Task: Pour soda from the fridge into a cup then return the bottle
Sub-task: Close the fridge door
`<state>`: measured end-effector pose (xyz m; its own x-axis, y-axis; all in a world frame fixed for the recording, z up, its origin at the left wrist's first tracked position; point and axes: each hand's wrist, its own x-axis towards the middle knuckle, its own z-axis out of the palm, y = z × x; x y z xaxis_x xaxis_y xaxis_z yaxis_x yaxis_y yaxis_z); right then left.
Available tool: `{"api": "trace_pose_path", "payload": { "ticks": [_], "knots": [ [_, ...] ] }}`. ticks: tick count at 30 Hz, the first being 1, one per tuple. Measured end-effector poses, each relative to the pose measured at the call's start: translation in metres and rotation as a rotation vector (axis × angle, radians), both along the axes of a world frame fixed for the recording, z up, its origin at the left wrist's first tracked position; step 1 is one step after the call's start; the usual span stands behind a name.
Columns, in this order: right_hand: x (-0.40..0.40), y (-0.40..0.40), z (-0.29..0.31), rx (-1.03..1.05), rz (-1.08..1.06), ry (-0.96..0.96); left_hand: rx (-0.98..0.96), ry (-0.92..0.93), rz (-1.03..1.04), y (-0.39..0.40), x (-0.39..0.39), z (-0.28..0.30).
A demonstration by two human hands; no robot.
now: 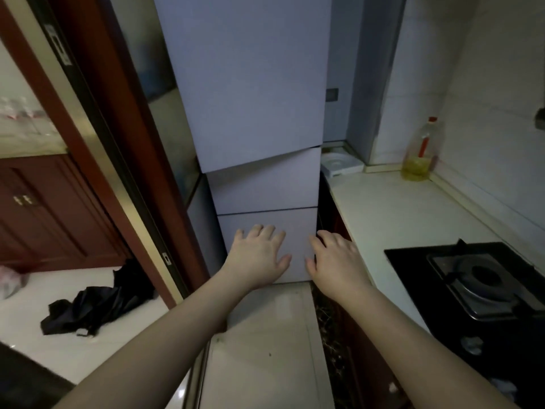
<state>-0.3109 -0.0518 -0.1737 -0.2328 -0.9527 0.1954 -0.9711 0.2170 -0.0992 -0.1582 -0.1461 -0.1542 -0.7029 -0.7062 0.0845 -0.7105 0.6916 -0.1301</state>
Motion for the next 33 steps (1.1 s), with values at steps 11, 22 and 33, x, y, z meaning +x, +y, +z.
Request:
{"api": "trace_pose_path", "payload": {
  "ticks": [11,22,33],
  "knots": [
    [-0.013,-0.126,0.026,-0.022,0.089,0.026,-0.055,0.054,0.065,-0.110,-0.003,0.019],
    [0.016,-0.269,0.042,-0.046,0.090,0.056,-0.119,0.113,0.071,-0.251,0.021,0.030],
    [0.032,-0.371,0.069,-0.152,0.081,0.072,-0.196,0.148,0.073,-0.349,0.034,0.051]
  ]
}}
